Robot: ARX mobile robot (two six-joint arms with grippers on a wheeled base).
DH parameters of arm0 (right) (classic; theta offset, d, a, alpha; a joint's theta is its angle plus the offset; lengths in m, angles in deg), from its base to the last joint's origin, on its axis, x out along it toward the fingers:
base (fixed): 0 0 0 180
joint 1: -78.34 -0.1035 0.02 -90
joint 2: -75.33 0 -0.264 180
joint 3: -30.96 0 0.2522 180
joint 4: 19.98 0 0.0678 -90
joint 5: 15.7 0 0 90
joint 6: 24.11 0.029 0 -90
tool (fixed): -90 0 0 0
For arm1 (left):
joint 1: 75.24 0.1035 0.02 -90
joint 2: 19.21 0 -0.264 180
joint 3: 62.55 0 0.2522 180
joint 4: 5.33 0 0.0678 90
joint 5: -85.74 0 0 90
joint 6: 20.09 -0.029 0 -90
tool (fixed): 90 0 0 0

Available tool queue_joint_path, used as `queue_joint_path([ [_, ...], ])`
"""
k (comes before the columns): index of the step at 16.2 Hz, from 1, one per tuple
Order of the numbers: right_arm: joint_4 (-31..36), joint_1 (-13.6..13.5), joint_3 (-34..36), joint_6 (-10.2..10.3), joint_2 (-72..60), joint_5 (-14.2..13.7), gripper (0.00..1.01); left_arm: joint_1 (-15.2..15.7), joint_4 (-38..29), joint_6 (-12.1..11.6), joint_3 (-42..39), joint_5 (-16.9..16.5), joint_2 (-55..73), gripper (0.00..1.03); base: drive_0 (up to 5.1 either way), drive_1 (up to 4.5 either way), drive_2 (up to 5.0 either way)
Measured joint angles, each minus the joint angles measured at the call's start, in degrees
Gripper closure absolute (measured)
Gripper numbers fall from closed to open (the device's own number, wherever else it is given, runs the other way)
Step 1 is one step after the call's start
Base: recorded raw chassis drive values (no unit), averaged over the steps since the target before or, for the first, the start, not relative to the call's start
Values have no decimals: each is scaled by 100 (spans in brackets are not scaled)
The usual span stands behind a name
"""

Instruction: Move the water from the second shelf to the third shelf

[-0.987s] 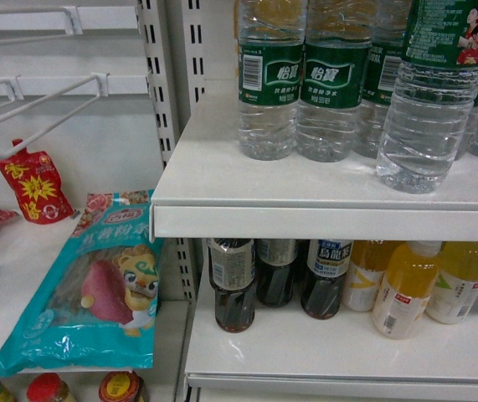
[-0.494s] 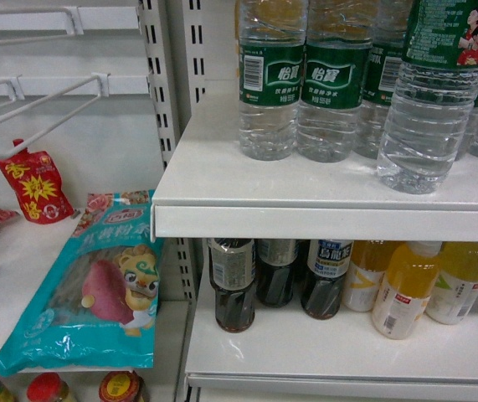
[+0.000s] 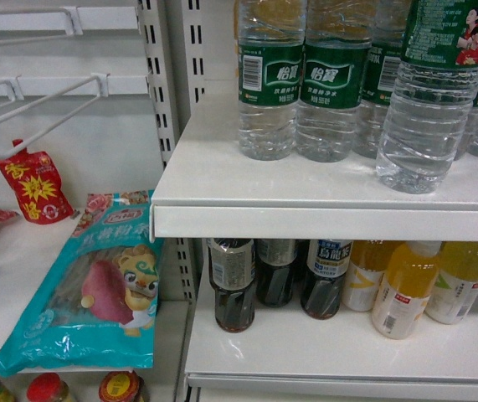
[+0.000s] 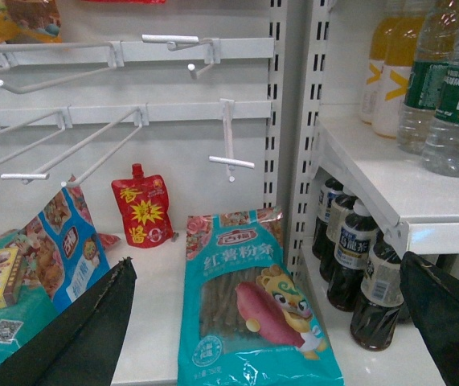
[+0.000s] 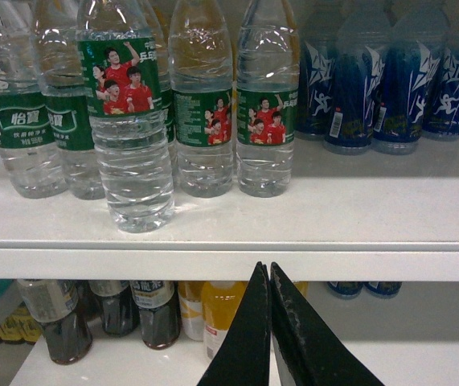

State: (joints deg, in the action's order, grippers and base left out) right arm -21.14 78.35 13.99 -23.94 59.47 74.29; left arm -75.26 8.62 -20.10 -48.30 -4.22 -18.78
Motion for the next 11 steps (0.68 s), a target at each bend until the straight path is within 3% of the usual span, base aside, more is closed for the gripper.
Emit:
queue_joint_path([
  [6, -284, 0, 249, -2, 614, 2, 99, 0, 0, 0, 0, 2, 0, 5, 0, 0, 0],
  [7, -1058, 0, 245, -4, 1113, 7, 99, 0, 0, 0, 0, 0, 0, 5, 0, 0, 0],
  [11, -1259, 0, 245, -2, 1563, 0, 99, 0, 2, 0, 0, 2, 0, 5, 0, 0, 0],
])
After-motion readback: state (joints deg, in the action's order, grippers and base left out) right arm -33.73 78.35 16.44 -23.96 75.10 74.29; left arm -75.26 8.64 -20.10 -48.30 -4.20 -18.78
